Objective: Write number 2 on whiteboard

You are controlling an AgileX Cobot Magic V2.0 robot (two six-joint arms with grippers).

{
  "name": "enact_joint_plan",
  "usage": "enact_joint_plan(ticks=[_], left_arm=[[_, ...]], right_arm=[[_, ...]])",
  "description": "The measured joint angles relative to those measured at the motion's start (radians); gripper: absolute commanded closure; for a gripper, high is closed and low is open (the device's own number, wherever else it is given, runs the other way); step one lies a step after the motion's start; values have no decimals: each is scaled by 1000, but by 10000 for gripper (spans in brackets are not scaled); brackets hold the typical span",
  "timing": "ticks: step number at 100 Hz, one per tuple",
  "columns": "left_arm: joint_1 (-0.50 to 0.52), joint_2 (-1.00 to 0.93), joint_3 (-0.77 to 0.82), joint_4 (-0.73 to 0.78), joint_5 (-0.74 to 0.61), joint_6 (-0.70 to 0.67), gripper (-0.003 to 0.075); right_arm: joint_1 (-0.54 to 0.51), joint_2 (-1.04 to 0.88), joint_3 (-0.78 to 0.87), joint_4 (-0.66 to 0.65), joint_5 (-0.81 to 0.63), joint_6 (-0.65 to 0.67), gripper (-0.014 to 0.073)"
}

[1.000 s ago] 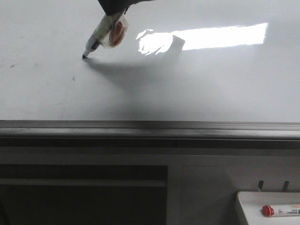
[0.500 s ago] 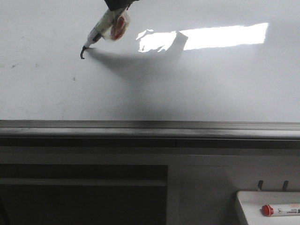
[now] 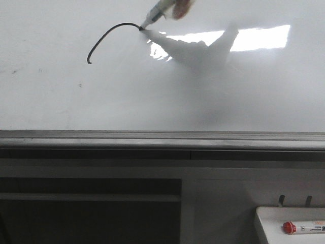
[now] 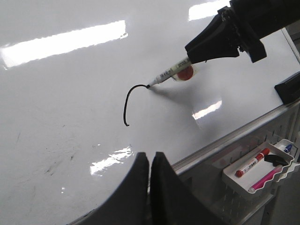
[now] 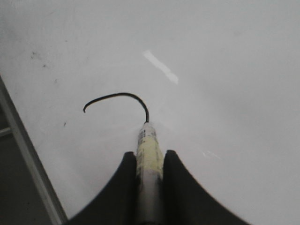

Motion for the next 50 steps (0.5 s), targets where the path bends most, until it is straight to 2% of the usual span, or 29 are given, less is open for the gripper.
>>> enact_joint_plan(ticks=[18,50], left_arm=[[0,0,0,-11,0,0,741],[0,0,0,-20,0,0,741]], right_arm=[[4,-4,37,11,53,9,662],[148,114,67,54,13,9,662]])
